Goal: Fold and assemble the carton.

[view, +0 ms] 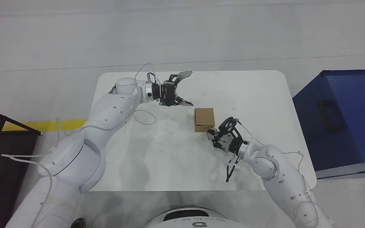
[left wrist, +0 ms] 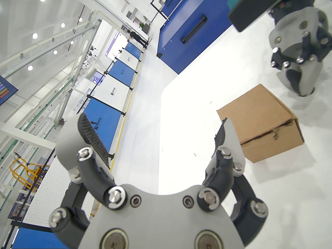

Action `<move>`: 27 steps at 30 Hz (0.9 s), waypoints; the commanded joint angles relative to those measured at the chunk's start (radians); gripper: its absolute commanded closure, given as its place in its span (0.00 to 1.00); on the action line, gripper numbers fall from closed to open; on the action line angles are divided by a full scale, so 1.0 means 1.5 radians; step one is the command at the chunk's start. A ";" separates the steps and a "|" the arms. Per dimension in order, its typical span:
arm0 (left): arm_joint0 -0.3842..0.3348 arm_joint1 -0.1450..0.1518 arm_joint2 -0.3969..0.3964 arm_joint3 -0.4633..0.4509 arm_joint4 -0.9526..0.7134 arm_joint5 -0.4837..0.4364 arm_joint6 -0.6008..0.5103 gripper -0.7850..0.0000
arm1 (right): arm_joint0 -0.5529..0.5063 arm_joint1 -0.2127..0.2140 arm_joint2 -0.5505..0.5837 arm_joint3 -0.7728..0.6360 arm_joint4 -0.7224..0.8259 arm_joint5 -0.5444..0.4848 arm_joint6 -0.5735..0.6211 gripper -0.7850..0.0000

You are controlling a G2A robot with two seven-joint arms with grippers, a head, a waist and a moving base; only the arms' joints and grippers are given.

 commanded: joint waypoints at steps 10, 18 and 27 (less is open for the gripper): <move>-0.012 0.017 -0.013 -0.035 0.057 0.023 -0.214 0.00 | -0.058 0.010 0.081 -0.002 0.014 0.005 -0.109 1.00; -0.029 -0.012 0.017 -0.044 0.087 -0.059 -0.335 0.00 | -0.196 0.027 0.236 -0.056 0.073 -0.045 -0.206 1.00; -0.043 -0.059 0.066 -0.013 0.119 -0.120 -0.328 0.00 | -0.261 0.027 0.301 -0.056 0.101 -0.056 -0.282 1.00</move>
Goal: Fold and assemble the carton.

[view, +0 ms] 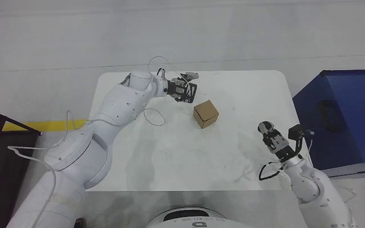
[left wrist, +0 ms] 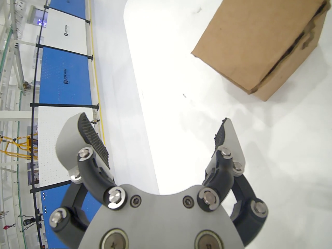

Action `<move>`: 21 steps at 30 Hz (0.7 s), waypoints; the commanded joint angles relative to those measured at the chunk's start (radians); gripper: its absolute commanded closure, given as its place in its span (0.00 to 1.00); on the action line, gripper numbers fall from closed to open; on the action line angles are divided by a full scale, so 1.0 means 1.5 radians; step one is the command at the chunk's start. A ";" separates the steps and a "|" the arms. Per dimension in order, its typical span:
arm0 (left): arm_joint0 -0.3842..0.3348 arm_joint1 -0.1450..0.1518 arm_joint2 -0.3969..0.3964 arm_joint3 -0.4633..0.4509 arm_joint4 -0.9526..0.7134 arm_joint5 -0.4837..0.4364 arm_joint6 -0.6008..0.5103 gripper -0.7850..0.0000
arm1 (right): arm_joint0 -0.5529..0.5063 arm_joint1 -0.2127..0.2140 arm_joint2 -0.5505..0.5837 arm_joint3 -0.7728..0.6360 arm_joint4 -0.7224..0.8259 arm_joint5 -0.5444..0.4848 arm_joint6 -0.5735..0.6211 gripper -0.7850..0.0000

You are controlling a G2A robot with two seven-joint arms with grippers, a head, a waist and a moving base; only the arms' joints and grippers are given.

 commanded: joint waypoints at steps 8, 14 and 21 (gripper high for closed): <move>0.005 -0.039 0.046 0.042 0.012 -0.036 0.192 0.00 | -0.021 -0.001 0.030 -0.004 0.005 -0.044 -0.045 1.00; -0.015 -0.047 0.040 0.122 0.005 0.008 0.175 0.00 | -0.011 -0.003 0.028 0.001 0.004 -0.034 -0.033 1.00; -0.026 -0.052 0.015 0.140 -0.037 0.099 0.106 0.00 | -0.012 -0.006 0.029 0.000 0.000 -0.027 -0.038 1.00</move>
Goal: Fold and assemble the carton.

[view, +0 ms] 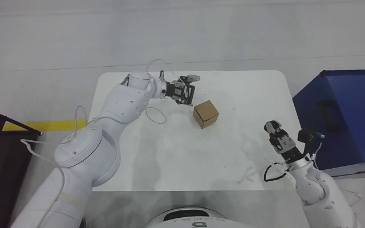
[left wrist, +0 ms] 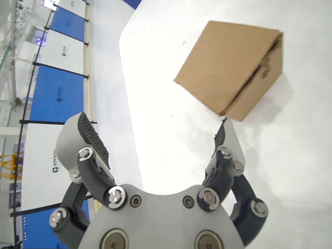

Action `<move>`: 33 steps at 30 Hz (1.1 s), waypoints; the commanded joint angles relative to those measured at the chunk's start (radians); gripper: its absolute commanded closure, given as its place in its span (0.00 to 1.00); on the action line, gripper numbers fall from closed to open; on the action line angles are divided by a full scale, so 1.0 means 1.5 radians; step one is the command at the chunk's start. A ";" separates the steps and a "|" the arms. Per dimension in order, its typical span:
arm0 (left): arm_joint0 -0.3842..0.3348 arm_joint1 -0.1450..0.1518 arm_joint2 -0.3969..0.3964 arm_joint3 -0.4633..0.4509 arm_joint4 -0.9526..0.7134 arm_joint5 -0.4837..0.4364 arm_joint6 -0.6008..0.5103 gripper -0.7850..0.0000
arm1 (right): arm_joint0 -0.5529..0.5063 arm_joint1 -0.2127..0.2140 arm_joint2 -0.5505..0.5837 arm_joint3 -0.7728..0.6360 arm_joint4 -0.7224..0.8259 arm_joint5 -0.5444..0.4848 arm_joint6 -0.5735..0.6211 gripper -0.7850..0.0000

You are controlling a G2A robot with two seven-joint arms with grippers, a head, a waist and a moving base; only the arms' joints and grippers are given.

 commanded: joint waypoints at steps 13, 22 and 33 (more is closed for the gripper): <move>0.004 -0.054 0.072 -0.033 0.106 -0.039 0.002 0.00 | -0.042 -0.003 0.025 0.018 0.042 -0.080 -0.020 1.00; -0.007 -0.073 0.068 0.019 0.086 -0.011 0.031 0.00 | -0.033 -0.005 0.036 0.034 0.052 -0.085 -0.013 1.00; -0.001 -0.083 0.040 0.065 0.002 0.023 0.194 0.00 | -0.012 -0.006 0.049 0.044 0.056 -0.101 -0.005 1.00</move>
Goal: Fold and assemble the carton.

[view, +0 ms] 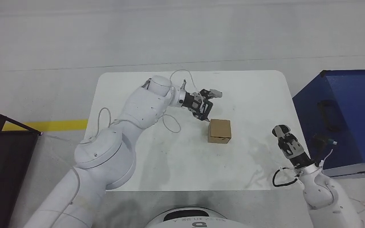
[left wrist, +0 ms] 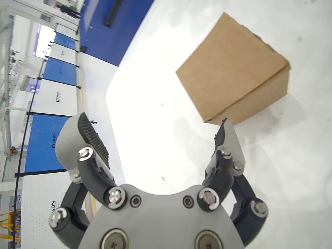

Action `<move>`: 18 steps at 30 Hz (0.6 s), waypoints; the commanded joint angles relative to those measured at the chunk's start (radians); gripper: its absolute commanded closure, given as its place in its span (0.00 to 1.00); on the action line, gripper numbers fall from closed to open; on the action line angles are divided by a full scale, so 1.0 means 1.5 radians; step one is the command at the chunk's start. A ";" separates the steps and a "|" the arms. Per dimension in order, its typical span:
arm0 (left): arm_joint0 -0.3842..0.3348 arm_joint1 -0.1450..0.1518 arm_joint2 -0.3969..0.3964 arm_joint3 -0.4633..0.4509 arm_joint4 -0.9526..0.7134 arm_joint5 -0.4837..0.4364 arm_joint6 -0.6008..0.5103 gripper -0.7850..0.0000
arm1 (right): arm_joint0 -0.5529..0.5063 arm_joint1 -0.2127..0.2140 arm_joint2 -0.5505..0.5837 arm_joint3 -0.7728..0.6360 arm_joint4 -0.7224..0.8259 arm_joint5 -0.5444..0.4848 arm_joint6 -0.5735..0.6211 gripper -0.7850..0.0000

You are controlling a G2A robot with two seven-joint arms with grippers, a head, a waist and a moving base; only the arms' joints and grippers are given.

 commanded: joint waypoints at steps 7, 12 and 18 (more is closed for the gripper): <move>-0.031 0.050 -0.076 0.084 -0.152 0.139 0.225 0.00 | 0.020 0.001 0.018 0.025 0.014 -0.027 -0.003 0.00; -0.035 0.058 -0.083 0.078 -0.165 0.158 0.228 0.00 | 0.020 0.001 0.018 0.025 0.014 -0.027 -0.002 0.56; -0.034 0.057 -0.082 0.078 -0.164 0.156 0.225 0.00 | 0.020 0.001 0.018 0.025 0.014 -0.027 -0.002 0.18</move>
